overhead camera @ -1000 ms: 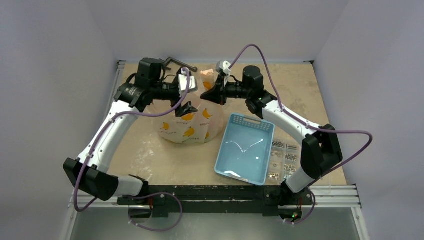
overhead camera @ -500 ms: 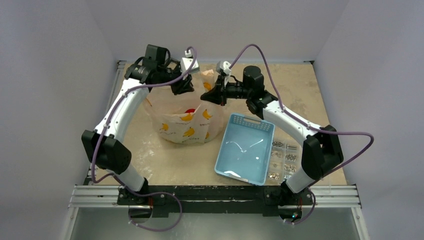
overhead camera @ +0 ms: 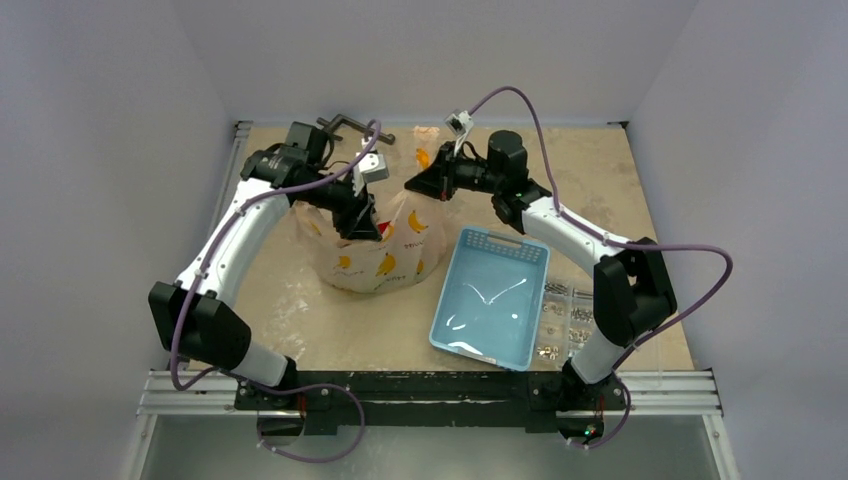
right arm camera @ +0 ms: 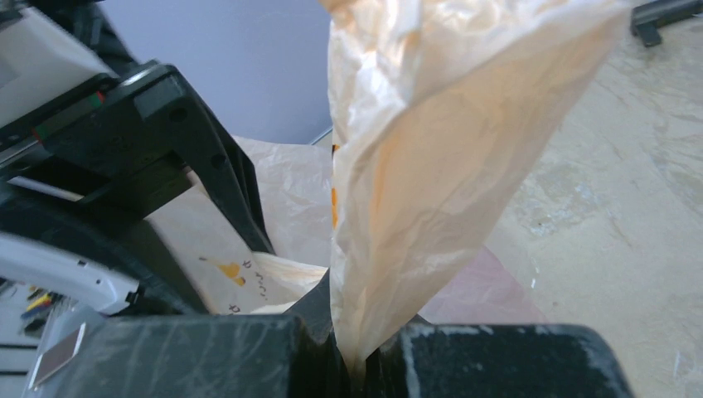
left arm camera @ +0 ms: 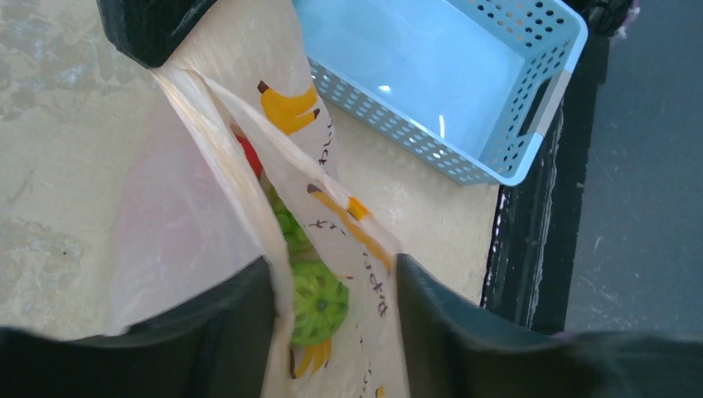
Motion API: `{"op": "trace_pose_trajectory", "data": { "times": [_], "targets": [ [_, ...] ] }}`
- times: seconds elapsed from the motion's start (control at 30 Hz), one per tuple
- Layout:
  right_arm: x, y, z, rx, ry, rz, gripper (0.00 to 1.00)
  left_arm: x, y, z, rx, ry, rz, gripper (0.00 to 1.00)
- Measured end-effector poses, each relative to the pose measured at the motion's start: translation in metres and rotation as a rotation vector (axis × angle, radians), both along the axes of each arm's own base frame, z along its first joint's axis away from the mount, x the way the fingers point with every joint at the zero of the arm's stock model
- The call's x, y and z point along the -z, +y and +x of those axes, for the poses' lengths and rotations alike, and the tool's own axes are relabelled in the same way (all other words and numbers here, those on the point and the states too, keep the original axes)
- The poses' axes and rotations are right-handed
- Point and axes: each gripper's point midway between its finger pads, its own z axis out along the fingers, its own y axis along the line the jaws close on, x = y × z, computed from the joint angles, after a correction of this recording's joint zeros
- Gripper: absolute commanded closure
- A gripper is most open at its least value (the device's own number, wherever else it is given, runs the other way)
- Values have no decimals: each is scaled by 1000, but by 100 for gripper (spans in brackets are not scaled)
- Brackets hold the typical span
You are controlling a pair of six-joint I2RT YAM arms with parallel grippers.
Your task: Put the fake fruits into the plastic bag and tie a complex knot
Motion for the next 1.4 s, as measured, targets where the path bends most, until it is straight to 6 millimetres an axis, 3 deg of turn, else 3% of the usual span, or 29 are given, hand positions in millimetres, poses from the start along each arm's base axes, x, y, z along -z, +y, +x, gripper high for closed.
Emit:
{"op": "trace_pose_trajectory", "data": {
  "times": [0.07, 0.1, 0.3, 0.4, 0.6, 0.8, 0.97, 1.1, 1.27, 1.33, 1.4],
  "targets": [
    [4, -3, 6, 32, 21, 0, 100, -2, 1, -3, -22, -5, -7, 3],
    [5, -5, 8, 43, 25, 2, 100, -7, 1, -3, -37, -19, -18, 0],
    [7, -10, 14, 75, 34, 2, 100, -54, -5, -4, -110, -184, -119, 0],
    [5, -9, 14, 74, 29, 5, 100, -64, -14, 2, -121, -243, -126, 0],
    [4, -9, 14, 75, 26, 8, 100, -43, -22, 30, -173, -385, 17, 0],
    [5, -9, 17, 90, 25, 6, 100, -33, -42, 18, -38, -596, 207, 0],
    [5, -9, 17, 91, 25, 6, 100, -9, -39, 18, 7, -661, 412, 2],
    [5, -9, 17, 91, 26, 5, 100, 18, -24, 37, -25, -672, 566, 24],
    [6, -10, 17, 92, 33, 3, 100, 55, -8, 40, -15, -676, 641, 79],
    [8, -9, 15, 90, 52, 2, 100, 73, -3, 32, 23, -688, 638, 95],
    [12, -4, 9, 77, 89, -3, 100, 89, -1, 26, 64, -722, 607, 100]
  ]
}}
